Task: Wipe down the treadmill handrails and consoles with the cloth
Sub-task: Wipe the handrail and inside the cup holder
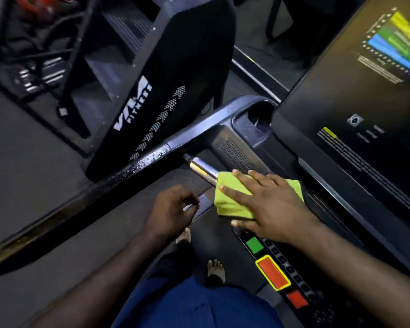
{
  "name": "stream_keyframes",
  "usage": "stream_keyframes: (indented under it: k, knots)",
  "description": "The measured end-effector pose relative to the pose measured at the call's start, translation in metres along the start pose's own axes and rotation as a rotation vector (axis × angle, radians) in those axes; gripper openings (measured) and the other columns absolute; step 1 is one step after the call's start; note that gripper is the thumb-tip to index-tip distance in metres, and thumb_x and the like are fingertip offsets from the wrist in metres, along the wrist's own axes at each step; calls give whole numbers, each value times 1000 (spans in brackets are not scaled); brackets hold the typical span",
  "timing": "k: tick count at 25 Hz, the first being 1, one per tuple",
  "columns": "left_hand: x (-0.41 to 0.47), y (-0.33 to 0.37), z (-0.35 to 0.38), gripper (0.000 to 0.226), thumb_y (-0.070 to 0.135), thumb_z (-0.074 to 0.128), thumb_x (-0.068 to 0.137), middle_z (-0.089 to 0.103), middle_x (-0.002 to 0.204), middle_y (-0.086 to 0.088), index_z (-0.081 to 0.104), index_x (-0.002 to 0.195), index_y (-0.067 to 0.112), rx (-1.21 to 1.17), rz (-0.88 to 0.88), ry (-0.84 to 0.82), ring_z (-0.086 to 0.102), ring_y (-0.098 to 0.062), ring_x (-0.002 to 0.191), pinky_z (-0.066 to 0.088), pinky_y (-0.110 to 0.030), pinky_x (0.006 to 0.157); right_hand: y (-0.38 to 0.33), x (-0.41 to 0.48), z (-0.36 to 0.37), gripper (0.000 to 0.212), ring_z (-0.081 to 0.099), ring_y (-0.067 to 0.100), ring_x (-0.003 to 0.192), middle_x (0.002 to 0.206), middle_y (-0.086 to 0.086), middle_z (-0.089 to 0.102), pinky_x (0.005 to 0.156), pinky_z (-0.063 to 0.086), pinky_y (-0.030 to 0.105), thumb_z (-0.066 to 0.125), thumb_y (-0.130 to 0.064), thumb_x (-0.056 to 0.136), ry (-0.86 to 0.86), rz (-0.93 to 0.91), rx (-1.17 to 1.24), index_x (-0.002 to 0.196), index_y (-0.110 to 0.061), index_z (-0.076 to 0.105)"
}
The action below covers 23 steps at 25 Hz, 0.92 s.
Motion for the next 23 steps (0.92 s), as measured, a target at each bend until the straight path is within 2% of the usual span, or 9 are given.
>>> stream_keyframes:
  k: [3,5,7,10,13,16,18,21,23]
  knots:
    - [-6,-1,10,22,10,88,77,74,93,3,79,96,16,-28,-104,95,67,-13,82,56,-30,78,-12,13,10,72,53,37,135,168,13,33,107,43,52,20,-78,99,9,16,-93,163,-46,19]
    - [-5,-2,12,22,13,87,81,73,103,1,77,101,15,-41,-130,167,67,-14,93,49,-22,86,-22,27,11,70,56,41,120,163,26,31,99,45,51,21,-67,105,-30,-12,-208,167,-35,10]
    - [3,-4,11,20,15,83,84,72,108,-1,74,102,14,-27,-131,224,65,-17,102,43,-21,93,-32,50,10,69,56,42,108,155,36,28,90,46,50,24,-52,111,-114,-44,-311,167,-22,-1]
    - [14,-16,2,16,12,80,87,70,109,-2,73,102,13,-51,-176,285,64,-21,105,40,-22,96,-49,83,17,64,57,40,98,141,39,36,81,51,48,21,-24,109,-104,-53,-395,164,-7,-5]
    - [15,-29,-5,13,7,78,88,69,107,-1,73,99,14,-89,-201,329,64,-19,103,47,-30,97,-62,121,25,61,59,37,91,128,37,46,75,55,46,15,-16,103,-55,-20,-469,162,-3,4]
    - [6,-41,-11,13,4,77,88,69,103,0,73,97,13,-123,-203,379,66,-19,100,50,-33,94,-73,163,24,60,60,33,86,121,31,50,62,46,37,17,-19,102,-54,45,-472,158,0,14]
    - [4,-47,-13,8,9,75,90,69,103,2,74,97,14,-155,-225,396,66,-18,100,51,-33,94,-76,181,20,58,62,33,87,120,23,52,58,42,36,26,-25,104,-80,114,-375,156,-1,20]
    - [0,-48,-14,8,13,71,91,69,102,4,74,98,14,-222,-183,405,67,-16,97,56,-39,91,-67,182,11,65,69,40,99,120,17,61,71,51,45,44,-61,103,-78,353,-48,140,-8,37]
    - [1,-52,-14,7,11,71,91,70,100,4,75,97,13,-259,-139,394,68,-17,95,58,-42,88,-52,188,3,72,68,42,110,121,19,67,85,52,49,47,-77,95,-133,486,151,125,-11,43]
Point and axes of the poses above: each hand's wrist, its own x-axis towards the middle knuckle, its own z-axis out of the palm, y = z × x, the point moved 1 cm from there along x, towards the middle knuckle
